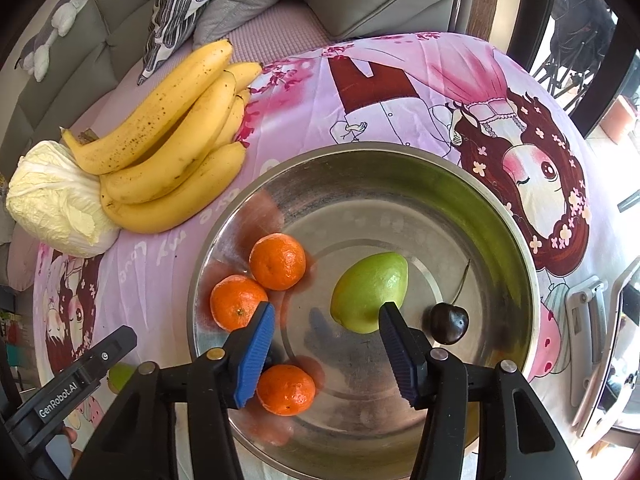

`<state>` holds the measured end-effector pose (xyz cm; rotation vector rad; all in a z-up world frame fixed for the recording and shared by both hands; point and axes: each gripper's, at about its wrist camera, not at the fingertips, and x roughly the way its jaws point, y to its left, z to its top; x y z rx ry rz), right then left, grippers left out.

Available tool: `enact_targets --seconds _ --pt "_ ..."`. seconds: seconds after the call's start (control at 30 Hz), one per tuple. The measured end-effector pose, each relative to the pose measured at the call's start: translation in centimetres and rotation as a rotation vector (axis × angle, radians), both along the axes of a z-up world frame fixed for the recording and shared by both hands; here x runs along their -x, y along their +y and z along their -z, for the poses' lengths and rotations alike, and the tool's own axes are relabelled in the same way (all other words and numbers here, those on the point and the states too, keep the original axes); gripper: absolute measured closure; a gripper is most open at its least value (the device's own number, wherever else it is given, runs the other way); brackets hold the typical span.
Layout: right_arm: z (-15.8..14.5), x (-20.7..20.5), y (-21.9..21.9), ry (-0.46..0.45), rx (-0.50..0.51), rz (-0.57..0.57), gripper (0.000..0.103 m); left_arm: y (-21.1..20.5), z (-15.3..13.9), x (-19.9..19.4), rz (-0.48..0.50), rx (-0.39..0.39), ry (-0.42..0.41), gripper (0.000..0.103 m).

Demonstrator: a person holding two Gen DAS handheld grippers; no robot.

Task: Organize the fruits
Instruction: 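Open both tools to drop the pear and tangerine into the bowl, then move both tools back to the remaining kiwis, pear and cherry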

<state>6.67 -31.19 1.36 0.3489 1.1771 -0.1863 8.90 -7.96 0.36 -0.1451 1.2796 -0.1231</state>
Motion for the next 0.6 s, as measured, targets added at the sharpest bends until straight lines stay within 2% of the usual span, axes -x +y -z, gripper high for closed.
enact_targets --seconds 0.13,0.23,0.4,0.5,0.6 --pt "0.3 -0.2 -0.1 0.015 0.018 0.006 0.036 0.1 0.1 0.0 -0.003 -0.027 -0.001 0.034" --pt "0.5 -0.3 -0.1 0.023 0.026 0.008 0.035 0.4 0.3 0.1 -0.015 -0.036 0.001 0.023" --pt "0.9 -0.5 0.0 0.038 0.049 0.008 0.031 1.0 0.7 0.1 -0.035 -0.036 -0.001 0.023" --pt "1.1 -0.7 0.1 0.045 0.057 0.002 0.03 1.6 1.1 0.0 -0.045 -0.046 0.002 0.016" --pt "1.3 -0.9 0.3 0.046 0.068 -0.004 0.021 1.9 1.4 -0.1 -0.049 -0.057 -0.003 0.014"
